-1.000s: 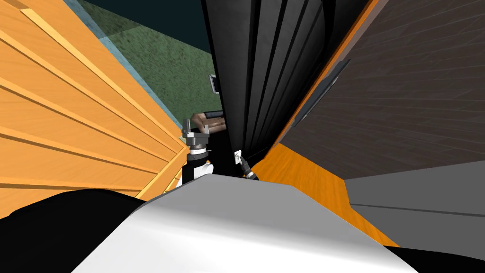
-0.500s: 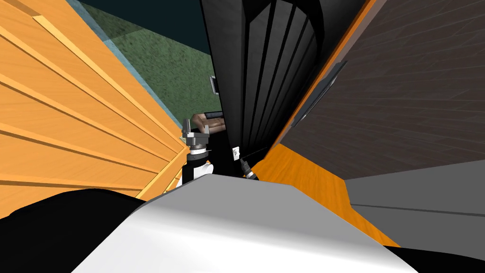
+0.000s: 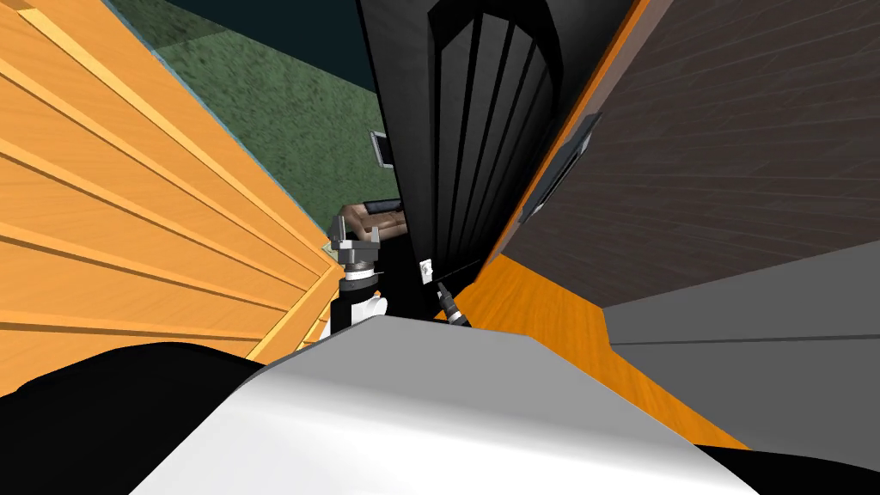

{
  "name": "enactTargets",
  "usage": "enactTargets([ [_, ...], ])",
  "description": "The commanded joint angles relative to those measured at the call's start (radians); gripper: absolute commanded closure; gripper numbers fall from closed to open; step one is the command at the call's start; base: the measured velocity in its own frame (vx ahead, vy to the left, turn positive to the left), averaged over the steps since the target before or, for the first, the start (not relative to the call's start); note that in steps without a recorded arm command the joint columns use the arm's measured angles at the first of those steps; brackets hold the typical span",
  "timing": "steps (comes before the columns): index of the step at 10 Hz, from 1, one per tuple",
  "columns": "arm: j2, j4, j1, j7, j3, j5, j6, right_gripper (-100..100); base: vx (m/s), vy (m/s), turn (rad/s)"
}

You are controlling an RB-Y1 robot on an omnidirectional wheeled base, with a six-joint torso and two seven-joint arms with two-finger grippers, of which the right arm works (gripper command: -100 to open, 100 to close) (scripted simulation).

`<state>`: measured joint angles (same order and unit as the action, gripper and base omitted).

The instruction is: Push the door open

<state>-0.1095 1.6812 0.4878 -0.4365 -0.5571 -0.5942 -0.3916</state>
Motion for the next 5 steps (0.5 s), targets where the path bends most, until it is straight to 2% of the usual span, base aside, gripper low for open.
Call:
enactTargets([
  [1,0.000,0.000,0.000,0.000,0.000,0.000,0.000,-100,-0.112,-0.006,-0.028],
  [2,0.006,-0.008,-0.009,0.003,0.004,0.004,0.005,-100,0.053,0.038,0.039],
  [3,0.008,-0.010,-0.012,0.005,0.005,0.005,0.007,-100,0.122,0.103,0.025],
  [5,0.016,-0.020,-0.025,0.008,0.008,0.009,0.013,-100,0.175,0.106,0.018],
])
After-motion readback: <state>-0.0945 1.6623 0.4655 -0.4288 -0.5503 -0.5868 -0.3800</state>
